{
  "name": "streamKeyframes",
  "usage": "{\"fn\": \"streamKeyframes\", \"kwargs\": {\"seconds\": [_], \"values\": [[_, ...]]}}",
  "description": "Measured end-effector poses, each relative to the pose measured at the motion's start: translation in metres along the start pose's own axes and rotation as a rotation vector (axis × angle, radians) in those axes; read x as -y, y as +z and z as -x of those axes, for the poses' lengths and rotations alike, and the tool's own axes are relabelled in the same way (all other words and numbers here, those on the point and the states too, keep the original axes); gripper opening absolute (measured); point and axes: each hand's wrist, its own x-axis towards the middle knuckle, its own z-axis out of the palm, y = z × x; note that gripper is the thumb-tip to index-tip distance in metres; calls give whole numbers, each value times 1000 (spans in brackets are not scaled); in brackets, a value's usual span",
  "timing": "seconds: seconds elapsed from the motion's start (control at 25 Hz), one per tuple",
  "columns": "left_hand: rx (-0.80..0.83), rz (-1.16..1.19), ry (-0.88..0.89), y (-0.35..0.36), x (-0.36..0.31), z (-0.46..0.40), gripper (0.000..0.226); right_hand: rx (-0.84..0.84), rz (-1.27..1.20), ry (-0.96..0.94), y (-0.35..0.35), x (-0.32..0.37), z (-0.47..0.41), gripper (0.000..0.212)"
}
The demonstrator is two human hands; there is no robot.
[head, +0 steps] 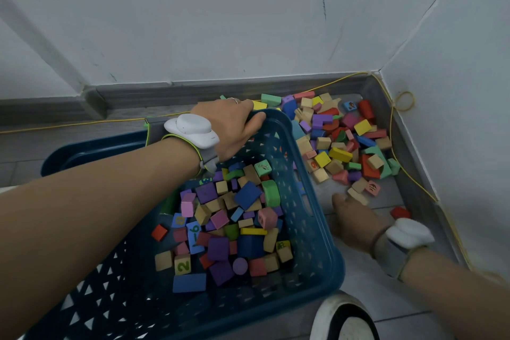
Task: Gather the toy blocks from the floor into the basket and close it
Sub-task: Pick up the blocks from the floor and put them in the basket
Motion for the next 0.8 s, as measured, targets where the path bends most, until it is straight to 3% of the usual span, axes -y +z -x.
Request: {"fn": "streamKeyframes", "kwargs": {"seconds": [0.12,0.28,0.44,0.64,0.8], "values": [[5,-6,-5,0,-2,0,39,-142,-56,-35,9,-8,-5,36],[12,2,-24,-1,-2,0,41,-399,-104,-30,-3,-24,-19,52],[-5,2,-20,1,-3,0,39,-357,46,18,16,-39,-27,63],[8,0,-34,0,-3,0,37,-391,-72,58,27,-44,-39,70],[7,-7,-32,1,-3,-1,42,-354,-155,28,15,-40,-39,49]]}}
